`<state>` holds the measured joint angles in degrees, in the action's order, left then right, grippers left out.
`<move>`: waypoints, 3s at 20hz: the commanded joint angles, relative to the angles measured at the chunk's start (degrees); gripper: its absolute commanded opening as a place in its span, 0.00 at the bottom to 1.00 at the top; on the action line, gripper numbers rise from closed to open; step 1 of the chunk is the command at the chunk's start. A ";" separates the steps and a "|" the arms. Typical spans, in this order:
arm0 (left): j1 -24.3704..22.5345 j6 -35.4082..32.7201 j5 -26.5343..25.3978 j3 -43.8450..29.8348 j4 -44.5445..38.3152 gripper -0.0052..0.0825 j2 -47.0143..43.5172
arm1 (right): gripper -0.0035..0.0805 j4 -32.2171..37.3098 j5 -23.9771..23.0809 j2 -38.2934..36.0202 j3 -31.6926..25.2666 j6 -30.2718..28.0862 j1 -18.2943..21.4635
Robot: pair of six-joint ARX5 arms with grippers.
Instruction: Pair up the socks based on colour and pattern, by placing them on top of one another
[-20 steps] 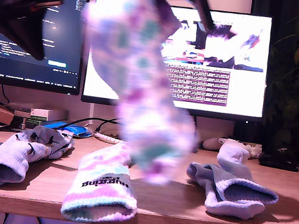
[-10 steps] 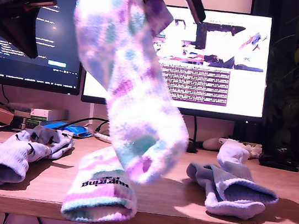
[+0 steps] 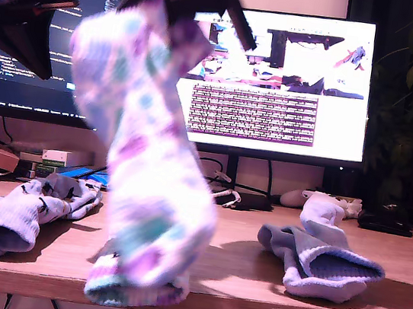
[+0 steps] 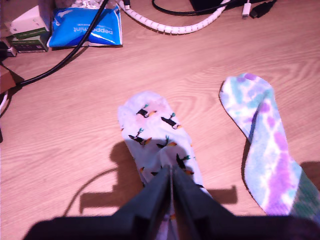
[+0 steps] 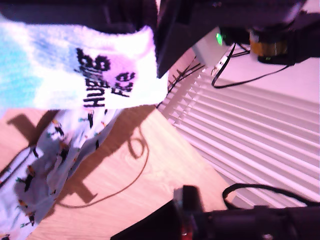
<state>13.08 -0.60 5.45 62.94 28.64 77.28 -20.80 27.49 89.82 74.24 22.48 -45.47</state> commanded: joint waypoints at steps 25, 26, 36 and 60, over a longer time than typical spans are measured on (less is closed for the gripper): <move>-0.24 -1.38 0.07 -0.52 2.05 0.03 -0.59 | 0.03 17.44 -11.56 17.53 -0.22 -20.00 4.02; -0.24 -1.38 0.07 -0.52 2.40 0.03 -0.59 | 0.03 17.57 -11.63 18.29 -0.22 -20.28 4.02; -0.22 -2.43 2.73 -0.52 6.16 0.03 -0.59 | 0.44 17.55 -21.84 19.21 -0.22 -25.92 7.21; -0.17 -2.89 9.33 -0.52 9.11 0.03 -0.59 | 0.45 8.46 -10.12 18.64 9.20 -35.17 13.00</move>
<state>12.97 -3.20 14.57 62.94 37.80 77.28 -9.02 16.88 109.34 81.25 -11.44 -33.67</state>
